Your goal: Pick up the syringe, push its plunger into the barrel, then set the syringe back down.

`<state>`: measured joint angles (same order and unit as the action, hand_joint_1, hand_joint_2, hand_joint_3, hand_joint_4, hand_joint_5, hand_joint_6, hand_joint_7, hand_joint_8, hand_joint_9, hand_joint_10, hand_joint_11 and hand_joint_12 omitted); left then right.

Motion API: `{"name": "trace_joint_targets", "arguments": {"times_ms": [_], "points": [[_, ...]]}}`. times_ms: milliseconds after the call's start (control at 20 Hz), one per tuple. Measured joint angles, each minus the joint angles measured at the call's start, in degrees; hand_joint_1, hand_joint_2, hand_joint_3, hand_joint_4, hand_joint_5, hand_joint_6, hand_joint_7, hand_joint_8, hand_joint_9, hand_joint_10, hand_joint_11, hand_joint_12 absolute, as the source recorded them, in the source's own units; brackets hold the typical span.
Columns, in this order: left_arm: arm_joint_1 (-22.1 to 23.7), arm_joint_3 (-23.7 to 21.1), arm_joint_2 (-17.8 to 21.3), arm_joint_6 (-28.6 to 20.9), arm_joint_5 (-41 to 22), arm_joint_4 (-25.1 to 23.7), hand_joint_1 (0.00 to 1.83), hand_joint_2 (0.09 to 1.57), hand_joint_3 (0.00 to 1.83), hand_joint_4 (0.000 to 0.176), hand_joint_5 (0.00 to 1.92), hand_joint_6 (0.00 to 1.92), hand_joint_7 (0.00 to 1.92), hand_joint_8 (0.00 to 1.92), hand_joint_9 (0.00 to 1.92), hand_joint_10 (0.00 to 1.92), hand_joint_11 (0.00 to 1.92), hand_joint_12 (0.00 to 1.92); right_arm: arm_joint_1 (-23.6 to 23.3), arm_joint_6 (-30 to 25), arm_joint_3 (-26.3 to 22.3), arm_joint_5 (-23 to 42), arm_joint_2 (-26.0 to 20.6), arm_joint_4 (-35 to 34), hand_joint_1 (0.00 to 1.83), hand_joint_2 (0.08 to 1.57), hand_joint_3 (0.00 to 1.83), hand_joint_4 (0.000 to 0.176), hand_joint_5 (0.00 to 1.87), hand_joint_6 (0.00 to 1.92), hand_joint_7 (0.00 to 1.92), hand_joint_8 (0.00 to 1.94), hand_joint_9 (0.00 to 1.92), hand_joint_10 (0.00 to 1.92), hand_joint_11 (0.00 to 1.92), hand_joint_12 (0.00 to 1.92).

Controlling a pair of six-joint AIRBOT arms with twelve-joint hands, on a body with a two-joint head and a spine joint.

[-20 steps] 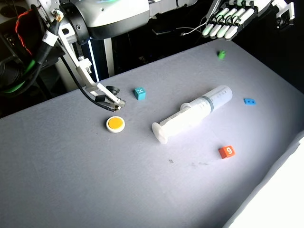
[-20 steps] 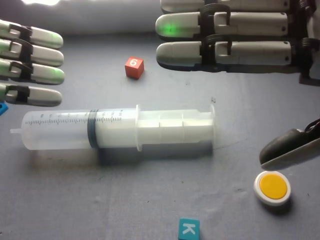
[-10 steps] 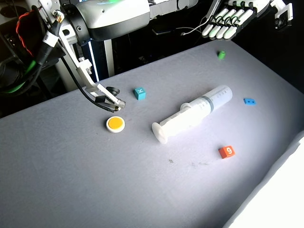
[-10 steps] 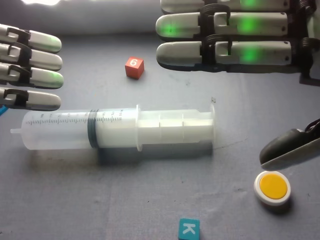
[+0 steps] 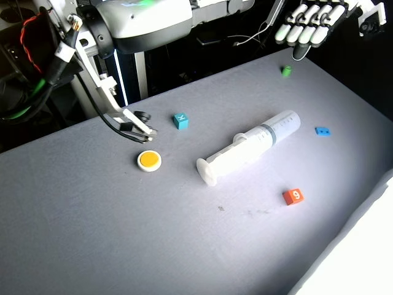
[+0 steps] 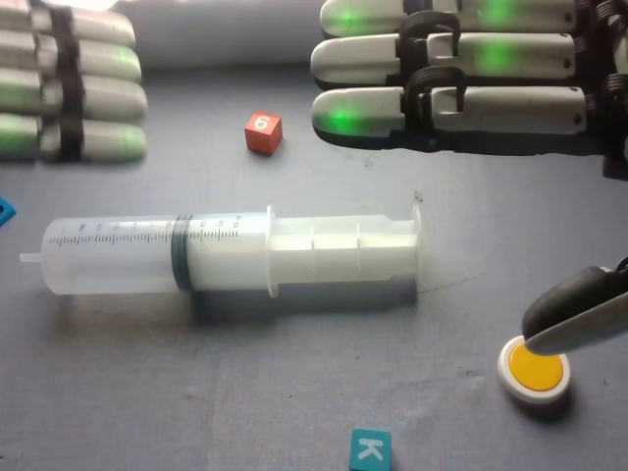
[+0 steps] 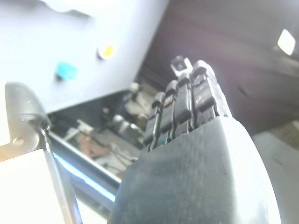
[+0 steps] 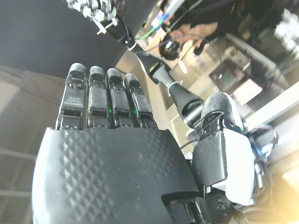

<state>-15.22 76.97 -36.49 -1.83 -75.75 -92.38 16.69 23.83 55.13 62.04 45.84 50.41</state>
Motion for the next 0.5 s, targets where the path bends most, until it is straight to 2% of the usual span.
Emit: {"name": "trace_joint_targets", "arguments": {"times_ms": [150,200,300,450,500], "points": [[-1.03,-0.85,1.33,-1.57,1.27,0.90,1.09,0.90,0.02,0.000,0.00,0.00,0.00,0.00,0.00,0.00,0.00,0.00,0.00,-1.55,-2.19,-3.30,-1.97,-1.55,0.00,1.13,0.01,0.000,0.00,0.00,0.00,0.00,0.00,0.00,0.00,0.00],[-2.38,-1.38,1.44,-2.49,4.31,2.64,1.12,0.91,0.02,0.000,0.00,0.00,0.00,0.00,0.00,0.00,0.00,0.00,0.00,-1.57,-2.91,-4.83,-2.43,-2.80,0.00,1.14,0.01,0.000,0.00,0.00,0.00,0.00,0.00,0.00,0.00,0.00],[-7.61,-5.18,2.86,-4.35,13.70,10.45,1.12,0.92,0.02,0.000,0.00,0.00,0.00,0.00,0.00,0.00,0.00,0.00,-0.02,-1.57,-5.29,-9.77,-3.89,-5.29,0.00,1.13,0.00,0.000,0.00,0.00,0.00,0.00,0.00,0.00,0.00,0.00],[-11.26,-8.00,5.35,-4.46,18.47,13.77,1.11,0.87,0.00,0.000,0.00,0.00,0.00,0.00,0.00,0.00,0.00,0.00,-0.48,-1.62,-8.41,-16.50,-6.36,-8.07,0.00,1.13,0.00,0.000,0.00,0.00,0.00,0.00,0.00,0.00,0.00,0.00],[-13.70,-9.31,6.86,-4.50,21.00,15.61,1.11,0.86,0.00,0.000,0.00,0.00,0.00,0.00,0.00,0.00,0.00,0.00,-1.64,-1.60,-10.08,-21.73,-7.65,-9.62,0.02,1.13,0.00,0.000,0.00,0.00,0.00,0.00,0.00,0.00,0.00,0.00]]}}
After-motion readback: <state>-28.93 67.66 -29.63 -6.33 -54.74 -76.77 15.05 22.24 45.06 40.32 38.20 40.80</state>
